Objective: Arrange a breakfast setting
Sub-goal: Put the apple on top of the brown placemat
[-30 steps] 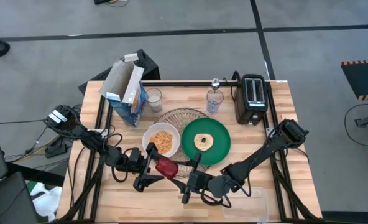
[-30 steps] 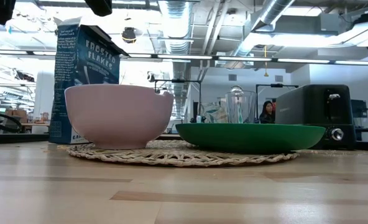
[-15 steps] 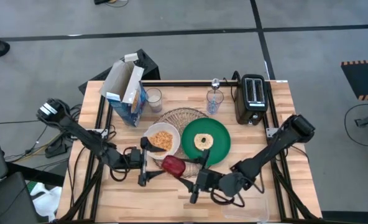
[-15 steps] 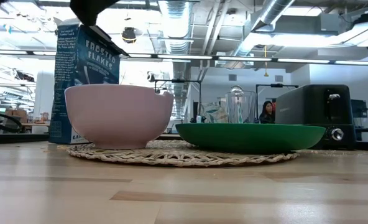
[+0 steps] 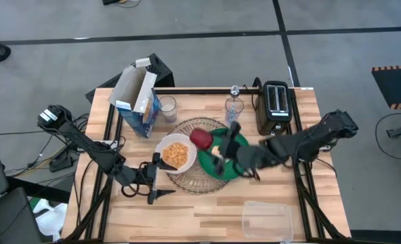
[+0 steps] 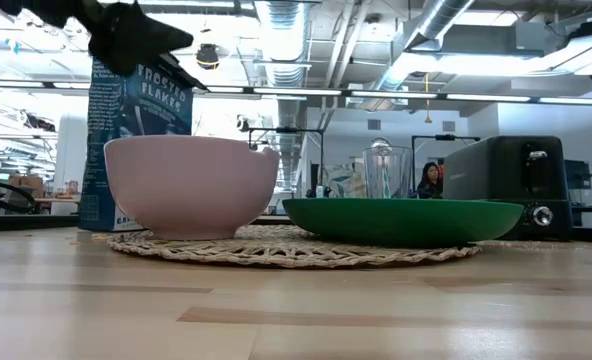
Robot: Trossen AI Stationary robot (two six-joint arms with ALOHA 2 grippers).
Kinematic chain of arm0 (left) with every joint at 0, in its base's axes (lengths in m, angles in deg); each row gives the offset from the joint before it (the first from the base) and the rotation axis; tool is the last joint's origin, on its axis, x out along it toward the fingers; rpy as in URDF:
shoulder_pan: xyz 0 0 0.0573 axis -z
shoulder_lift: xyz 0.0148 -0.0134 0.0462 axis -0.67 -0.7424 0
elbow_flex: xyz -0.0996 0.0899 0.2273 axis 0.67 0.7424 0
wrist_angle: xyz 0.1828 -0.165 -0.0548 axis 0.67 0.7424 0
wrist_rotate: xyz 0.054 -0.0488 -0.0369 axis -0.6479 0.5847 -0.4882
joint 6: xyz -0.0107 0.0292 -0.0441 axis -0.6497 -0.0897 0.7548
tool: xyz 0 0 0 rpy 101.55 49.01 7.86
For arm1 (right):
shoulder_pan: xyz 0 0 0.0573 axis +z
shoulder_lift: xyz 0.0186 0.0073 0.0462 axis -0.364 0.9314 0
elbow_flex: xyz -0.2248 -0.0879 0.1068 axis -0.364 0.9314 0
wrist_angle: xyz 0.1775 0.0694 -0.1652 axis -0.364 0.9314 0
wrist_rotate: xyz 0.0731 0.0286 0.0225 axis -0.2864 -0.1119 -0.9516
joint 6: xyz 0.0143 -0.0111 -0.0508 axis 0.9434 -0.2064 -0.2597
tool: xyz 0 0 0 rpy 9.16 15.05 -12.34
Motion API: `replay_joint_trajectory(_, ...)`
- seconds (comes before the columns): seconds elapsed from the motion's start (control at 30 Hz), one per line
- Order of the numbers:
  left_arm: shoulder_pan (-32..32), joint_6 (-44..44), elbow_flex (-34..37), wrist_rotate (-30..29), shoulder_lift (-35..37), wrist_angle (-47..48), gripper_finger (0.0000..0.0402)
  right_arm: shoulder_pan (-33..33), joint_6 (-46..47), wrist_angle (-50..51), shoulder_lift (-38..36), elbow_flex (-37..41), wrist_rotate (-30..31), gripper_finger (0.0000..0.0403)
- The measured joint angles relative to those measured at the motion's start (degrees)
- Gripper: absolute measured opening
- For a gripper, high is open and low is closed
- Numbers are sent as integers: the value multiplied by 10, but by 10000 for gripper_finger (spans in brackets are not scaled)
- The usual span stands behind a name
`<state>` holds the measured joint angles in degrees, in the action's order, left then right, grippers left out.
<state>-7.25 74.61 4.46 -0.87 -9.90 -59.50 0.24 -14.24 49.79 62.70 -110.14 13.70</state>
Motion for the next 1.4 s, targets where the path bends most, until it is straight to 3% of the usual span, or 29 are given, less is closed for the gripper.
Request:
replay_joint_trajectory(0.33,14,70,0,103,-90,7,386,-161,-6,98,7,-29,-163,297)
replay_joint_trajectory(0.5,44,34,0,47,-105,-7,386,-225,-44,202,53,-108,-202,297)
replay_joint_trajectory(0.67,74,21,0,-14,-75,9,386,-275,-62,333,128,-231,-239,297)
replay_joint_trajectory(1.03,128,49,1,-33,22,39,386,-348,-63,622,342,-548,-269,297)
replay_joint_trajectory(1.4,125,20,1,-58,42,49,386,-372,-100,683,437,-544,-349,297)
